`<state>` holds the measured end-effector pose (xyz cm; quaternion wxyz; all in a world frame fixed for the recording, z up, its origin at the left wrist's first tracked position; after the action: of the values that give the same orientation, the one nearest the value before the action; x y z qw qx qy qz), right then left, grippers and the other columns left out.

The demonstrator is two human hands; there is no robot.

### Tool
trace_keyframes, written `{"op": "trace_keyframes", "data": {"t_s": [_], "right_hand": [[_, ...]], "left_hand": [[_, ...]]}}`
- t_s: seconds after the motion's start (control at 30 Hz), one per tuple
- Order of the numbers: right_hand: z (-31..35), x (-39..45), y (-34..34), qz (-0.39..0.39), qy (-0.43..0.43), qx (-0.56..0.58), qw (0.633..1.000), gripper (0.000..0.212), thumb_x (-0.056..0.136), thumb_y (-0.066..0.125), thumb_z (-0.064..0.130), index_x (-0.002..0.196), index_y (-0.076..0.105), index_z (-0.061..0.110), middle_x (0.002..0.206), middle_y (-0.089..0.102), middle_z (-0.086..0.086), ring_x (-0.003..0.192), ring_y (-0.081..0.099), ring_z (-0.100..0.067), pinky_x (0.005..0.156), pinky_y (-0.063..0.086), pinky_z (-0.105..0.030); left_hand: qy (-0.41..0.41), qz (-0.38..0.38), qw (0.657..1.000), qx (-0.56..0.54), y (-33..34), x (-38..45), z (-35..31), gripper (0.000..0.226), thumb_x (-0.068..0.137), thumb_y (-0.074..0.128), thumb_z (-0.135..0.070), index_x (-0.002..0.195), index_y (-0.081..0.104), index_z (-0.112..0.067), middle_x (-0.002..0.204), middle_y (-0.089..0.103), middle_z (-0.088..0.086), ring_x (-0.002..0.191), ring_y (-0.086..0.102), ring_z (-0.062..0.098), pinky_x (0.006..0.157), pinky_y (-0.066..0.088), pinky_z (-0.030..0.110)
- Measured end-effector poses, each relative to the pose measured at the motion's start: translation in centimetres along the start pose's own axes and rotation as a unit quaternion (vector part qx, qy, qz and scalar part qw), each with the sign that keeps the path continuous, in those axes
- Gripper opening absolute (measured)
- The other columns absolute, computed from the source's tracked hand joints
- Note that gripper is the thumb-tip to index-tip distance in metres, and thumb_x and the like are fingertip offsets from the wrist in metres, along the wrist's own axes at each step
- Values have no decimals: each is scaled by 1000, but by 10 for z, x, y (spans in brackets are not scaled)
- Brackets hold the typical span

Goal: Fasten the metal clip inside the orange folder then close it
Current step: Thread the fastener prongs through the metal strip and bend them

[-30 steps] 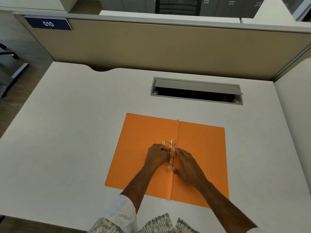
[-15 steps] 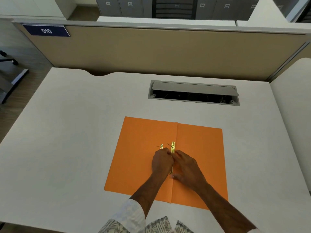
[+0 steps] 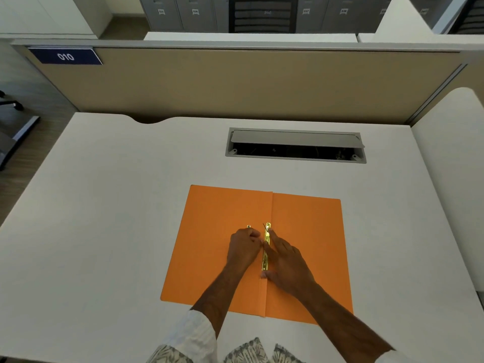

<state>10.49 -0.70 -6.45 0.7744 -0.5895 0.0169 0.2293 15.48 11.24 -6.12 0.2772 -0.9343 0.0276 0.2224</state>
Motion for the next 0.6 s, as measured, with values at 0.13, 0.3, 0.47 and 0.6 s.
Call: {"op": "trace_keyframes", "data": {"t_s": [0.13, 0.3, 0.47, 0.6], "right_hand": [[2, 0, 6, 8, 1, -46, 999, 90, 86, 62, 53, 153, 16, 12, 164, 6, -8, 147, 17, -27, 114, 30, -43], [2, 2, 11, 24, 7, -51, 998, 93, 85, 64, 51, 152, 16, 8, 164, 7, -8, 148, 18, -29, 114, 30, -44], [2, 5, 15, 35, 15, -47, 998, 91, 83, 65, 52, 150, 22, 8, 164, 7, -8, 147, 19, -29, 114, 30, -46], [2, 6, 17, 42, 18, -53, 998, 91, 82, 68, 52, 148, 27, 6, 163, 13, -10, 145, 24, -31, 110, 35, -47]], "left_hand": [[38, -13, 999, -30, -3, 5, -13, 19, 83, 70, -13, 102, 74, -10, 89, 75, 4, 81, 71, 17, 80, 60, 34], [66, -8, 997, -35, 4, 10, -25, 18, 81, 72, -15, 99, 76, -14, 88, 75, -2, 80, 68, 5, 76, 54, 21], [96, -18, 995, 1, 7, 16, -32, 14, 84, 69, -11, 96, 76, -9, 93, 76, 4, 84, 69, 14, 80, 56, 28], [102, -38, 994, 22, 5, 21, -33, 9, 85, 69, -12, 92, 75, -10, 89, 75, 4, 79, 67, 14, 74, 55, 28]]}}
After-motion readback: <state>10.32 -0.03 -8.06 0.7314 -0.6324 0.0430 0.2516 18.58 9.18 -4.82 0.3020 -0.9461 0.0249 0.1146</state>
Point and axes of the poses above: each hand's wrist, its own x-axis towards the middle knuckle, its own y-axis out of the palm, z = x × y, the point moved 10 cm from there along x, towards the middle knuckle
